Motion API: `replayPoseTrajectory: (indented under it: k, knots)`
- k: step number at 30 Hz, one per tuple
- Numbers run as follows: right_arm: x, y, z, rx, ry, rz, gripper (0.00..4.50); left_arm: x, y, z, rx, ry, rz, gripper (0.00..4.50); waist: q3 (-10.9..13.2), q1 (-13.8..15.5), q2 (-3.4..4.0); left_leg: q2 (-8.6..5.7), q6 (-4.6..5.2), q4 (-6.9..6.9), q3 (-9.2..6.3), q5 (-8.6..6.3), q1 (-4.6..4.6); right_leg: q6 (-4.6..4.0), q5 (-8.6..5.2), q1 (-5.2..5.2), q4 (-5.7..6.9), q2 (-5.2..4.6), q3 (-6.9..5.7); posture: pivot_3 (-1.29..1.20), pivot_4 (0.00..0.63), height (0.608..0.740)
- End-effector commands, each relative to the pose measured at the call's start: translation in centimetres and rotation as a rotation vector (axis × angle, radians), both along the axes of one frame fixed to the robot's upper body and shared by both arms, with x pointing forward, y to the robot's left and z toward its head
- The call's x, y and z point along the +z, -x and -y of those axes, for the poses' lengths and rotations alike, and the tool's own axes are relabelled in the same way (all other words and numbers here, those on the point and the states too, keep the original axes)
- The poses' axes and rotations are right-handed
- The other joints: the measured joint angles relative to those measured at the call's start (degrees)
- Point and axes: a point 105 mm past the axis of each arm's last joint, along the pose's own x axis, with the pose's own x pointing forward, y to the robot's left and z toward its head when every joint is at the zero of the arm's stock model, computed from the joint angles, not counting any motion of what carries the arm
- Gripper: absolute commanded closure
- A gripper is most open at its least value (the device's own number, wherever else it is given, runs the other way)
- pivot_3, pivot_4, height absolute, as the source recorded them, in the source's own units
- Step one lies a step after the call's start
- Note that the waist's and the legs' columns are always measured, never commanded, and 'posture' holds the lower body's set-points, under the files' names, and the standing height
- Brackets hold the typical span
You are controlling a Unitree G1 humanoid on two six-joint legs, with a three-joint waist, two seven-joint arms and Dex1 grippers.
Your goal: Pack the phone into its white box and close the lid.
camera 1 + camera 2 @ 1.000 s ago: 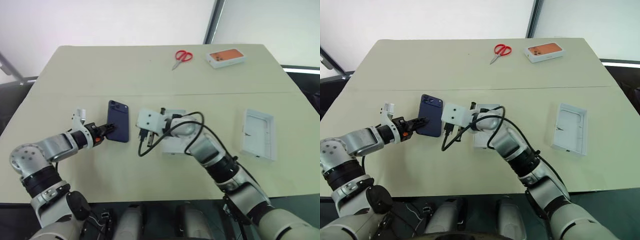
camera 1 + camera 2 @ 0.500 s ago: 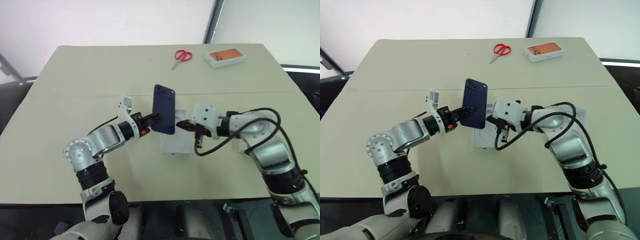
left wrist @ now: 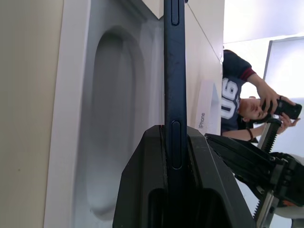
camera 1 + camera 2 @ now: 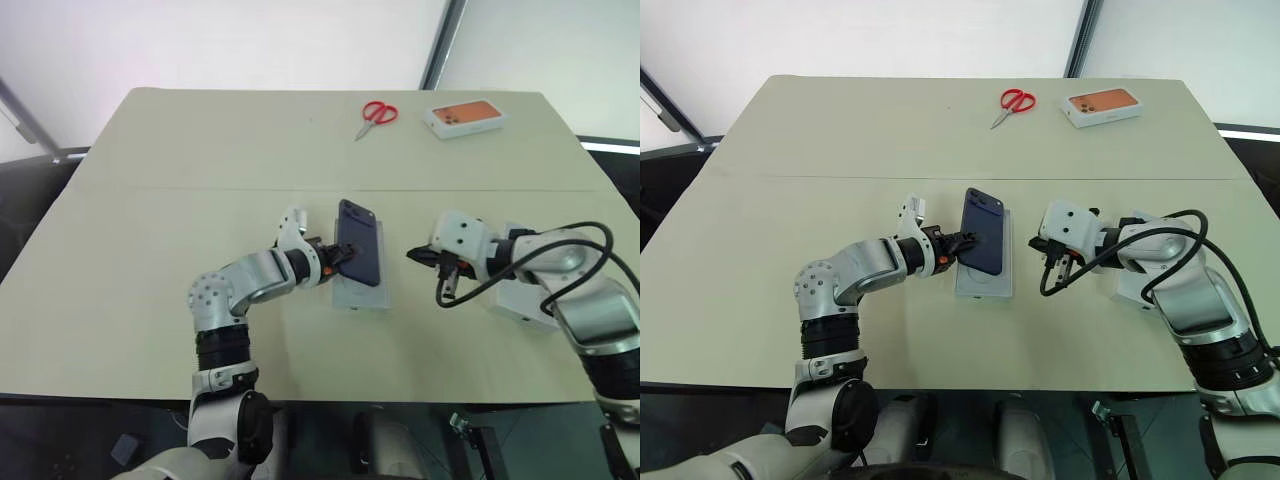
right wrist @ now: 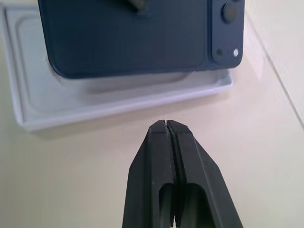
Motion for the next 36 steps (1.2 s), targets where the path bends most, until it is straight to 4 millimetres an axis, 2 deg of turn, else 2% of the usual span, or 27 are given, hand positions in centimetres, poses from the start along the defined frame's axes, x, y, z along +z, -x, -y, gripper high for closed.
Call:
replayPoseTrajectory:
  k: [1,10,20,25,29,36]
  knots:
    - [1.4,0.5,-0.3,0.038,-0.022,0.04,4.5,0.8,0.4,0.9,-0.043,-0.001,0.022,4.45,0.0,0.0,0.0,0.0,0.0,0.0,0.0,0.0,0.0,0.0,0.0,0.0,0.01,0.01,0.0,0.0,0.15,0.697]
    - [1.3,1.2,-1.1,0.078,-0.108,-0.001,4.5,0.5,1.0,0.5,-0.038,-0.041,0.027,4.45,0.0,-0.1,0.0,0.03,-0.01,0.0,-0.01,0.0,0.01,0.0,0.0,0.0,0.02,0.02,0.0,0.0,0.15,0.697]
    - [0.8,1.2,-0.8,0.069,-0.133,-0.023,4.5,0.3,1.4,0.4,-0.037,-0.033,0.033,4.45,0.0,-0.1,0.01,0.03,-0.01,0.0,-0.01,0.01,0.02,0.0,0.0,0.0,0.02,0.03,0.0,0.0,0.15,0.697]
    - [0.7,1.2,-0.8,0.065,-0.135,-0.023,4.5,1.0,1.4,-0.3,-0.047,-0.025,0.071,2.34,0.0,-0.1,0.01,0.03,0.0,0.0,-0.01,0.01,0.02,0.0,0.0,0.0,0.02,0.03,0.0,0.0,0.15,0.697]
    - [0.8,1.1,-0.8,0.065,-0.135,-0.019,4.5,1.9,1.8,-1.3,-0.066,-0.002,0.106,0.37,0.0,-0.2,0.02,0.05,-0.01,0.0,-0.01,0.01,0.03,0.0,0.0,0.0,0.03,0.03,0.0,0.0,0.15,0.697]
    - [0.9,0.8,-1.2,0.078,-0.141,-0.003,4.5,3.5,2.9,-5.0,-0.069,-0.011,0.195,0.37,0.0,-0.2,0.04,0.07,-0.01,0.0,-0.03,0.01,0.03,-0.01,0.0,-0.01,0.04,0.04,0.02,0.0,0.15,0.697]
